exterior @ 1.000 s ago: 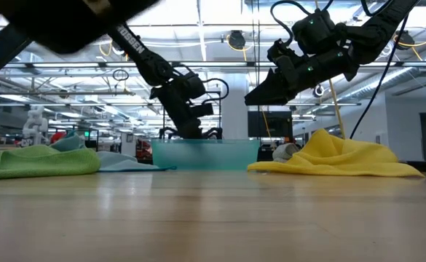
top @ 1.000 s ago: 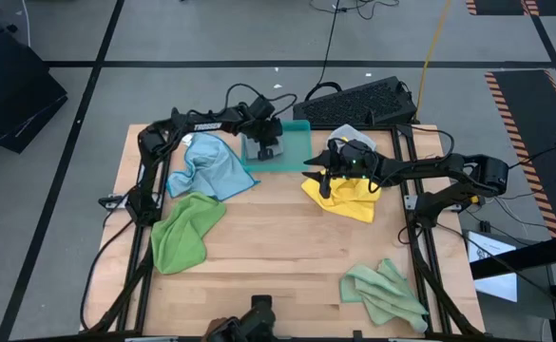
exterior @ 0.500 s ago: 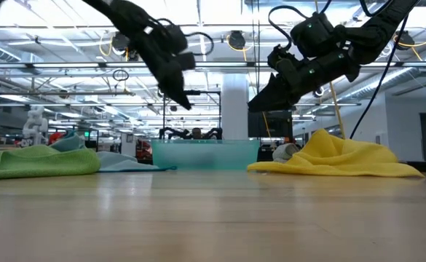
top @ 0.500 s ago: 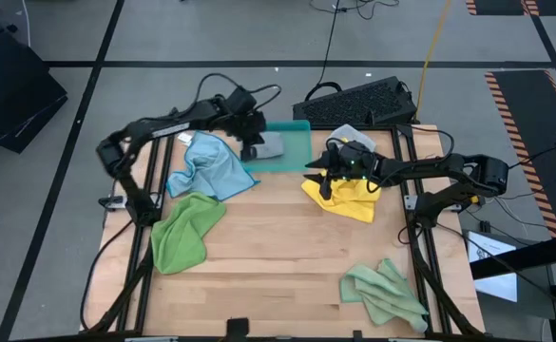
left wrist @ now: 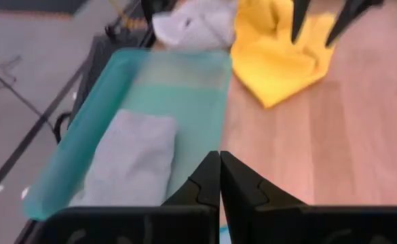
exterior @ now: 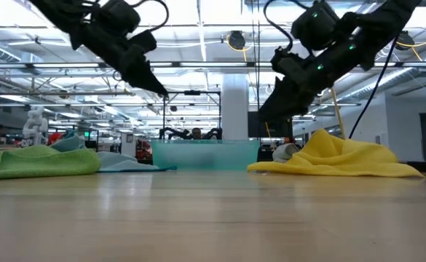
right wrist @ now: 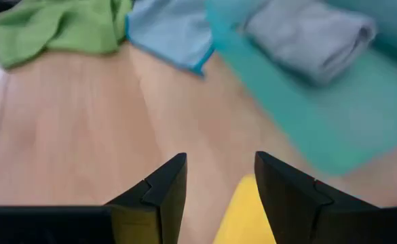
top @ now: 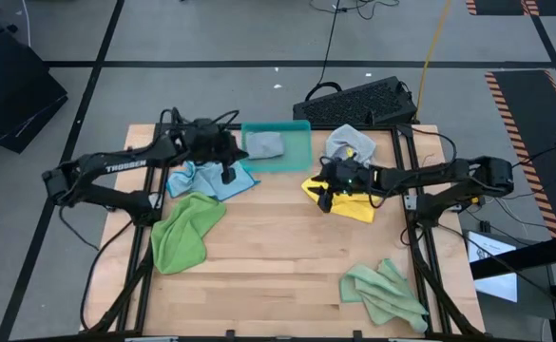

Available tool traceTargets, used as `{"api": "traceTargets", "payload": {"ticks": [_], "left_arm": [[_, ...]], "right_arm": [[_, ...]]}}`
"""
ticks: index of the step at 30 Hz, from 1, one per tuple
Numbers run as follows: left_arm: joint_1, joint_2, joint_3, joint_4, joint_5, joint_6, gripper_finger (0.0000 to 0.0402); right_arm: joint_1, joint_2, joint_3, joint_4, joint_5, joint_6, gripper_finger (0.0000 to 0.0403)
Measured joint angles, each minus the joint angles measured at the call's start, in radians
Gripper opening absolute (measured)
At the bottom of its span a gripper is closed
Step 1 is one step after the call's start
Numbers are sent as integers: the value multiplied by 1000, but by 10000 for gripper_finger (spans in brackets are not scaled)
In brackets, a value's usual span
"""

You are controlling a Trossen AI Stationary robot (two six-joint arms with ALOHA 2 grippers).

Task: Fold microfiber towels
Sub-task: Fold the yellow microfiber cloth

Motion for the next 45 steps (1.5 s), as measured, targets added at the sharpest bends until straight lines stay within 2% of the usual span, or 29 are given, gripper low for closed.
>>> {"api": "traceTargets", "payload": {"ticks": [5,9,13,16,19,25,30,41,45], "left_arm": [[-69,-20,-136,208,0,-80,10],[-155,-19,-202,287,0,-98,10],[-241,-33,-204,278,-22,-109,10],[-305,-32,-204,280,-70,-116,10],[-355,-32,-204,282,-98,-97,10],[-399,-32,-204,286,-107,-91,10],[-417,-28,-204,290,-108,-91,10],[-419,-28,-204,299,-109,-26,10],[-419,-28,-204,298,-108,-42,10]], "right_arm": [[119,-48,1,-132,59,142,164],[198,-79,2,-282,64,286,165],[283,-73,0,-386,183,381,173],[336,-41,0,-378,294,434,182],[369,4,1,-286,385,419,191],[350,138,1,-84,502,273,196],[297,237,1,72,504,165,196],[235,330,1,113,495,134,196],[218,341,1,91,444,121,196]]}}
